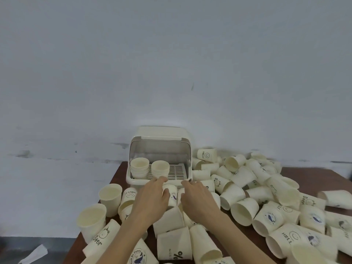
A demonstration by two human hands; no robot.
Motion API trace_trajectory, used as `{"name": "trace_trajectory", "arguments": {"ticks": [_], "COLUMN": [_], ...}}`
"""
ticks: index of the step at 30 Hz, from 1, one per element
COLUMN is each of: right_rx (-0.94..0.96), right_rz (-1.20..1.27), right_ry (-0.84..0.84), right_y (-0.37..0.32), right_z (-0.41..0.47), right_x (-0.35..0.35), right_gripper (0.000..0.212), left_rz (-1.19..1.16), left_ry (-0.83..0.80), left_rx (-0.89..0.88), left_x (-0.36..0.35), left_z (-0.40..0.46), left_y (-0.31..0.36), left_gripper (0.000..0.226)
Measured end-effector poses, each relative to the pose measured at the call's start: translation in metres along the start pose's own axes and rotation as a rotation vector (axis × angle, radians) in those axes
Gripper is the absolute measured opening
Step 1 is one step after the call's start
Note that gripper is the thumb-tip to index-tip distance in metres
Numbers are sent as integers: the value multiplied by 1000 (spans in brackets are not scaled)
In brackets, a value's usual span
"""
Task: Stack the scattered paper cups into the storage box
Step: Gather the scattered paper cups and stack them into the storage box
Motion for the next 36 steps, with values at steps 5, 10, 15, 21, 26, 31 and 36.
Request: {"name": "trace_trajectory", "arguments": {"ticks": [5,10,15,21,26,31,36], "right_rx": [-25,-71,-112,-190,-264,-337,-446], "right_rz": [-57,-38,-37,-52,-45,-40,-24], "right_ry": [-10,24,87,107,97,94,78], "right_y": [18,46,69,99,128,158,192], "right_z": [-26,-48,-70,-92,-108,-123,-133], "right_x": [9,24,41,55,63,65,65], "right_gripper": [28,24,30,29,33,31,20], "left_rz": [1,-11,-23,-6,0,50,68], "left_ry": [-41,-64,-86,-108,-164,-229,-288], "left_rx": [-15,-90,-160,-207,-235,-269,-310], "left_x": [-12,-25,-37,-54,-72,-93,-116], "left_z": [-4,-10,-14,-14,-15,-13,-18], "left_y": [14,41,66,93,112,129,145], "left_gripper": [37,36,34,36,36,37,39]}}
Point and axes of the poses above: each hand's wrist, its own z-axis towards the middle knuckle, its own x-axis out of the back of the hand, y = z × x, the point moved 6 cm from there along z, towards the middle knuckle, and after that the axes turned 8 degrees about x, right-handed, at the moved point
